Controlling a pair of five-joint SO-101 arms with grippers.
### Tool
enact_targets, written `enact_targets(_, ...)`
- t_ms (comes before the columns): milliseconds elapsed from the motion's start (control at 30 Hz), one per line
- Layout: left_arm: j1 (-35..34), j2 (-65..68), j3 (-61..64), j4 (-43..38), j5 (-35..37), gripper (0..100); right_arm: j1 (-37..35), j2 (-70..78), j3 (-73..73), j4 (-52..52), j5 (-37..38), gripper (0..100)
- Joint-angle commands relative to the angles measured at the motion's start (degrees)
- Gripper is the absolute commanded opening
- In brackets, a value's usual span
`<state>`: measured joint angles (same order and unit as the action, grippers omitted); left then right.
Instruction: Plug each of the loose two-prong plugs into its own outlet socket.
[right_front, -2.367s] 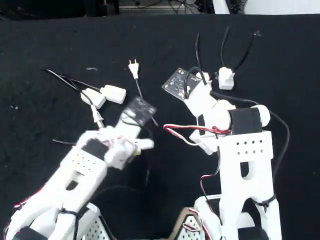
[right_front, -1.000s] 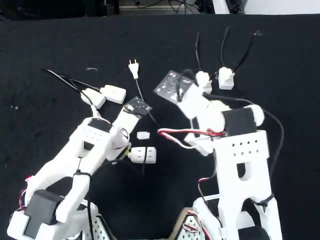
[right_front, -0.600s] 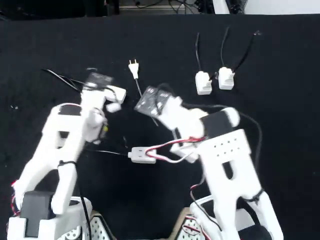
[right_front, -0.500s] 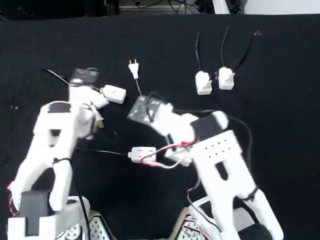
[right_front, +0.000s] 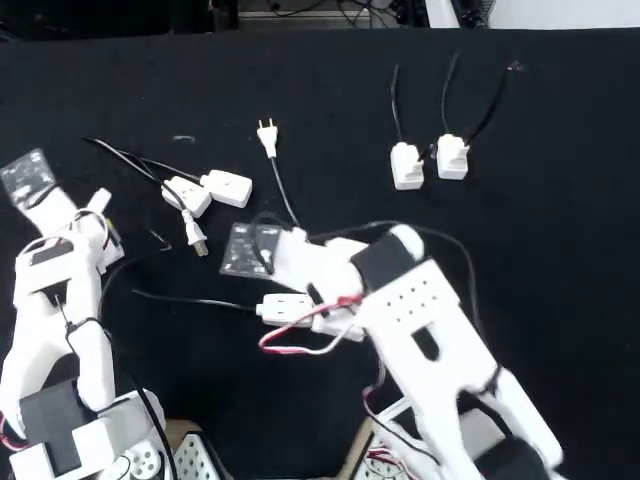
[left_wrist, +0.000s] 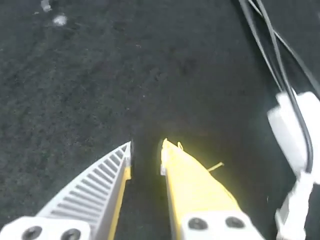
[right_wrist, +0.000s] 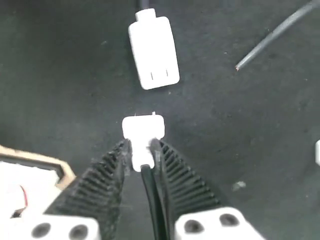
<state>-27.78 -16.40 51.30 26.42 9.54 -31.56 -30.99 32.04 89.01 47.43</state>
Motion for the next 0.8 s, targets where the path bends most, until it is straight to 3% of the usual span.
enact_targets(0, -1.01, -0.26, 0.66, -2.99, 5.89, 11, -0.79, 5.05, -7.96, 1.67, 1.58, 1.1)
enact_targets(200, 0.40, -0.26, 2.59, -3.08, 8.53, 11, -0.88, 11.56, -13.67, 1.76, 3.78, 1.1)
enact_targets(433, 8.13, -0.26, 4.53, -2.90, 8.26, 11, -0.97, 13.32, -14.20, 3.87, 9.41, 1.1)
enact_targets(767, 5.85, -0.97, 6.29, -2.64, 8.26, 11, -5.10, 13.67, -14.20, 2.29, 9.58, 1.1)
